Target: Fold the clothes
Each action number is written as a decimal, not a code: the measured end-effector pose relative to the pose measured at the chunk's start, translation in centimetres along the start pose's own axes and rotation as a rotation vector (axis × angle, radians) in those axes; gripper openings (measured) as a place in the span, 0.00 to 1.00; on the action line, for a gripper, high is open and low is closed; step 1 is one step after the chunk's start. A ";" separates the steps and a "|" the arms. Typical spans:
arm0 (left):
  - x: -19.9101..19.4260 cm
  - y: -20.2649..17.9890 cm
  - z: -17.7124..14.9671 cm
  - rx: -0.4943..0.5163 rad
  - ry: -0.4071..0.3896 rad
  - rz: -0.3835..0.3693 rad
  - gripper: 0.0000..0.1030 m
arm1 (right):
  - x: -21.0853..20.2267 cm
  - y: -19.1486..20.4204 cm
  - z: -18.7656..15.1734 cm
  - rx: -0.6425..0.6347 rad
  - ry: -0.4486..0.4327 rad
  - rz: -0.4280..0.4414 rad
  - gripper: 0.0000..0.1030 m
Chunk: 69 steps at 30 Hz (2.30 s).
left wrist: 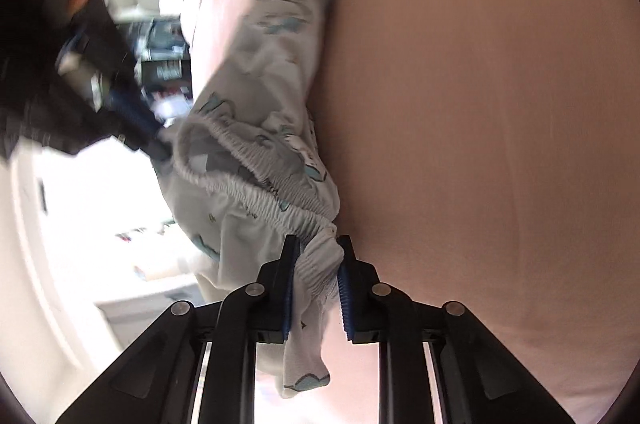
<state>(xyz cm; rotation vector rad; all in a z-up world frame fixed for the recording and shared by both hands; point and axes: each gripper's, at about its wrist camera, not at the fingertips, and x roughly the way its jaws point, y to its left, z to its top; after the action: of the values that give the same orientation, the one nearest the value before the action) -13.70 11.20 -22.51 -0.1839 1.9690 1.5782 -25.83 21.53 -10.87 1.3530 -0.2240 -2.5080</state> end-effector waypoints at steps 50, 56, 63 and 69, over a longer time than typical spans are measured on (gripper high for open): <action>1.0 14.5 -7.9 -1.191 -0.023 -0.357 0.13 | 4.2 3.1 -8.6 0.062 -0.006 0.010 0.64; 2.3 14.3 -8.7 -1.225 0.009 -0.351 0.14 | 5.7 2.9 -8.7 0.057 0.011 -0.013 0.64; 3.4 13.9 -9.3 -1.253 0.038 -0.355 0.14 | 6.7 2.3 -8.5 0.080 0.013 -0.059 0.51; 3.8 14.3 -9.0 -1.262 0.040 -0.360 0.14 | 6.3 0.0 -8.4 0.165 0.019 -0.043 0.16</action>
<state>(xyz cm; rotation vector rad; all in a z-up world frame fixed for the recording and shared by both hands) -26.61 7.92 -11.50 -0.9816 0.6241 2.2881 -22.15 19.47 -20.48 1.4576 -0.4100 -2.5589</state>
